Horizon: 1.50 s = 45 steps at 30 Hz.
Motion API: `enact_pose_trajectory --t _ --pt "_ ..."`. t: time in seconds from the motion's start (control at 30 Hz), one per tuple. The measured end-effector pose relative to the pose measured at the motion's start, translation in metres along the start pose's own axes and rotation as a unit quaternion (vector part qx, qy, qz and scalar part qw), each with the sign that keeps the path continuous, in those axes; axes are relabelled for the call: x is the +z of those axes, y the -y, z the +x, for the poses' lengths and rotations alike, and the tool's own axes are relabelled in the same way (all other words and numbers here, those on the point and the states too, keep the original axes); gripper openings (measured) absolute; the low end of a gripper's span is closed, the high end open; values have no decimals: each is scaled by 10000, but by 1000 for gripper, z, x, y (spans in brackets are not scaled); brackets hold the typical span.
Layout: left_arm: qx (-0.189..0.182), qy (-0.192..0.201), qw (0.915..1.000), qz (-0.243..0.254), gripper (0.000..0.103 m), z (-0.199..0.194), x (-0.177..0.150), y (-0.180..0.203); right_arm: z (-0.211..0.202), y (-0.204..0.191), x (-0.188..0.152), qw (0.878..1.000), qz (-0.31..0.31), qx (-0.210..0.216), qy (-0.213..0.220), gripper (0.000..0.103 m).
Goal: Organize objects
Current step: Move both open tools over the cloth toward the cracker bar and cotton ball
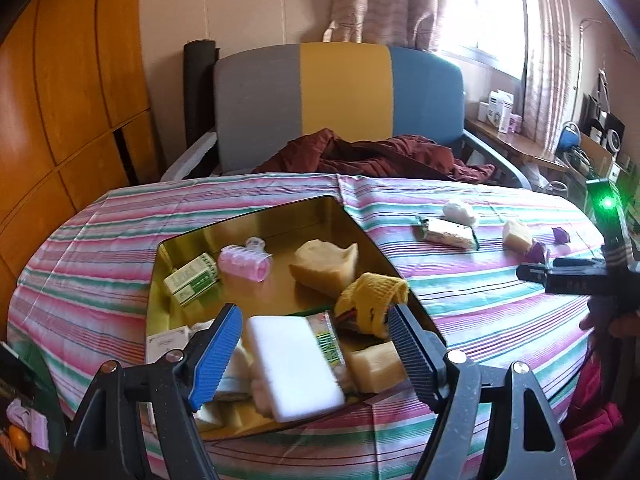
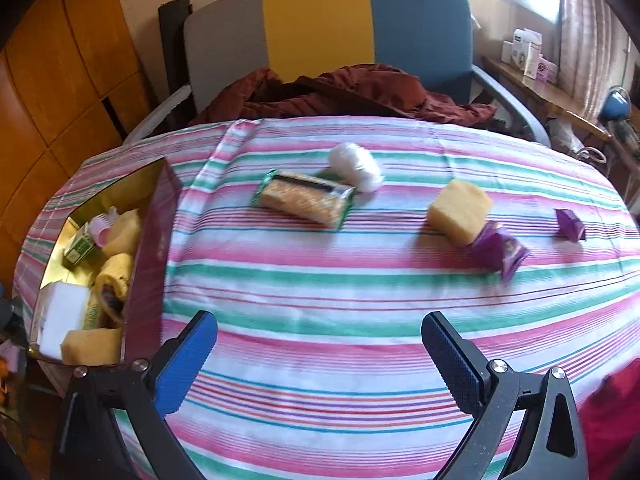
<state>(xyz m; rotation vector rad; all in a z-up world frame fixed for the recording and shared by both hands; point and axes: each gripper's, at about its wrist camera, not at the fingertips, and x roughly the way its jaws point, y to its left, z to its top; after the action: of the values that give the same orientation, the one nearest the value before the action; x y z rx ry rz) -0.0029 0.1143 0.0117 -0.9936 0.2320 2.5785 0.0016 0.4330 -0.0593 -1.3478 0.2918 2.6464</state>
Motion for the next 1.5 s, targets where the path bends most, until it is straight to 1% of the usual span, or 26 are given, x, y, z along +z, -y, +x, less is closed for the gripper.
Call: enact_pose_trajectory --t 0.2,0.4,0.47,0.57,0.67,0.73,0.77,0.83,0.9,0.97,1.03,1.1,1.23,1.33,1.4,1.5 --pt "-224 -23 9995 238 77 5 7 20 -4 38 16 9992 267 -251 150 103" --pt "-541 -128 9973 477 77 14 14 45 -8 100 31 9929 854 -698 449 103" --pt "-641 -176 9963 551 77 18 18 56 -8 127 31 9866 1224 -940 535 103" --pt "-824 -245 9937 719 77 28 28 78 -9 167 23 9725 1959 -1151 506 103" --pt "-991 -355 9909 833 77 39 37 98 -9 195 16 9602 2545 -1088 367 103" --pt "-1195 -557 9879 818 77 53 44 111 -9 208 11 9525 2891 -903 313 103" --pt "-1264 -649 9868 777 77 59 47 116 -9 214 8 9481 3079 -745 268 103" --pt "-1468 -927 9829 606 77 76 54 124 -7 219 4 9435 3249 -621 205 103" --pt "-1586 -1146 9798 416 76 91 60 130 -4 221 3 9416 3318 -556 141 103" --pt "-1609 -1364 9772 229 76 110 67 134 -3 221 2 9413 3336 -508 121 103" --pt "-1689 -1605 9725 -9 74 125 70 135 -1 218 3 9431 3295 -435 68 103" --pt "-1737 -1880 9660 -357 69 144 75 134 1 214 3 9458 3225 -392 26 103" --pt "-1711 -2108 9599 -697 68 174 84 138 6 197 8 9550 2954 -269 -72 103" --pt "-1766 -2342 9502 -1056 65 198 89 141 9 185 10 9614 2742 -189 -160 103" --pt "-1812 -2479 9434 -1254 63 216 91 147 10 179 10 9635 2666 -144 -182 103" --pt "-1799 -2625 9353 -1550 62 239 94 154 9 176 11 9656 2592 -97 -207 103"
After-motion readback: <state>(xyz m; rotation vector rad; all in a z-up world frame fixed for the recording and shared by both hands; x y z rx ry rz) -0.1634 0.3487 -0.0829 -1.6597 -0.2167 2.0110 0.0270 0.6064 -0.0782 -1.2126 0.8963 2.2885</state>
